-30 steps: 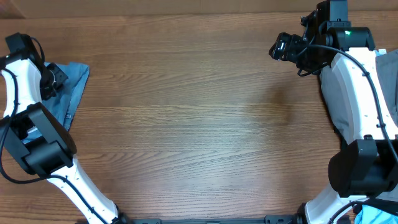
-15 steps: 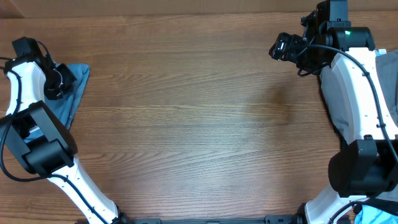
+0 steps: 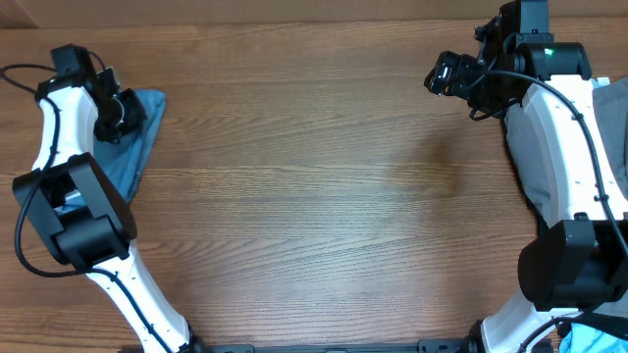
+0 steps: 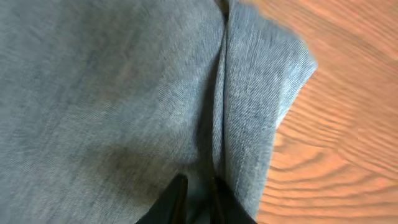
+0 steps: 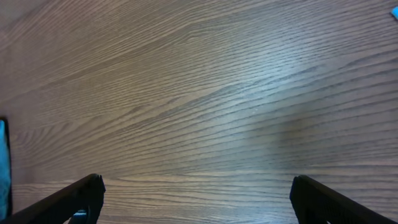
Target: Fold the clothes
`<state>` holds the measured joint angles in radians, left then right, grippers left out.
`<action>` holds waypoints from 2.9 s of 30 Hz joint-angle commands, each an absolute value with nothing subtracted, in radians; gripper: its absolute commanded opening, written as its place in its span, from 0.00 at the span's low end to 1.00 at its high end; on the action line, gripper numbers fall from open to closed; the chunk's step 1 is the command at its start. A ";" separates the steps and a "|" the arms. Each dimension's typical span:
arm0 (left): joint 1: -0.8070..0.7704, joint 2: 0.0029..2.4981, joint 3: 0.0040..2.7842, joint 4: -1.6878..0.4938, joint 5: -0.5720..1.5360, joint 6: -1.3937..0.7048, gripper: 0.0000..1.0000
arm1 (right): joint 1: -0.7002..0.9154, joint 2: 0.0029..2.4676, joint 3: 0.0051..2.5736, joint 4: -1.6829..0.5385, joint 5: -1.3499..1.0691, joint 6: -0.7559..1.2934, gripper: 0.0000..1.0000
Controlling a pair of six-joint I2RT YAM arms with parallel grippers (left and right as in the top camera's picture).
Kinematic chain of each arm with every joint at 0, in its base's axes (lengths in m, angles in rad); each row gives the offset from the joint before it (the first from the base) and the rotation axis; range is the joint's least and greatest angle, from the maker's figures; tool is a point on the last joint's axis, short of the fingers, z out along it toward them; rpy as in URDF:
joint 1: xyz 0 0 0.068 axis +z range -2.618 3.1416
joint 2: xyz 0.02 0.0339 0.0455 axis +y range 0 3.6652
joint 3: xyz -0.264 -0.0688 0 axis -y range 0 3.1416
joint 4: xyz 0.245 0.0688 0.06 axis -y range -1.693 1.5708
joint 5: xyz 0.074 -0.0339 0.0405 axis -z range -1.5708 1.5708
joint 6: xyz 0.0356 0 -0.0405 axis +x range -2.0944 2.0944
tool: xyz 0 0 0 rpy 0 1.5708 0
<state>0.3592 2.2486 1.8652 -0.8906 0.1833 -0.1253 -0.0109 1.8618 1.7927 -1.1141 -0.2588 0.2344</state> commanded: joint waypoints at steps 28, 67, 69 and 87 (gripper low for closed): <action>0.479 2.244 1.963 -1.681 -0.261 -0.280 0.04 | -0.012 1.859 1.794 -1.109 -0.263 0.228 1.00; 0.458 2.244 1.725 -1.070 -0.077 -0.047 0.04 | -0.013 1.859 1.794 -1.109 -0.263 0.228 1.00; 0.458 2.244 1.732 -1.091 -0.081 -0.044 0.04 | -0.012 1.859 1.794 -1.109 -0.263 0.228 1.00; 0.340 2.105 2.074 -1.369 0.061 -0.136 0.09 | -0.013 1.859 1.794 -1.109 -0.263 0.228 1.00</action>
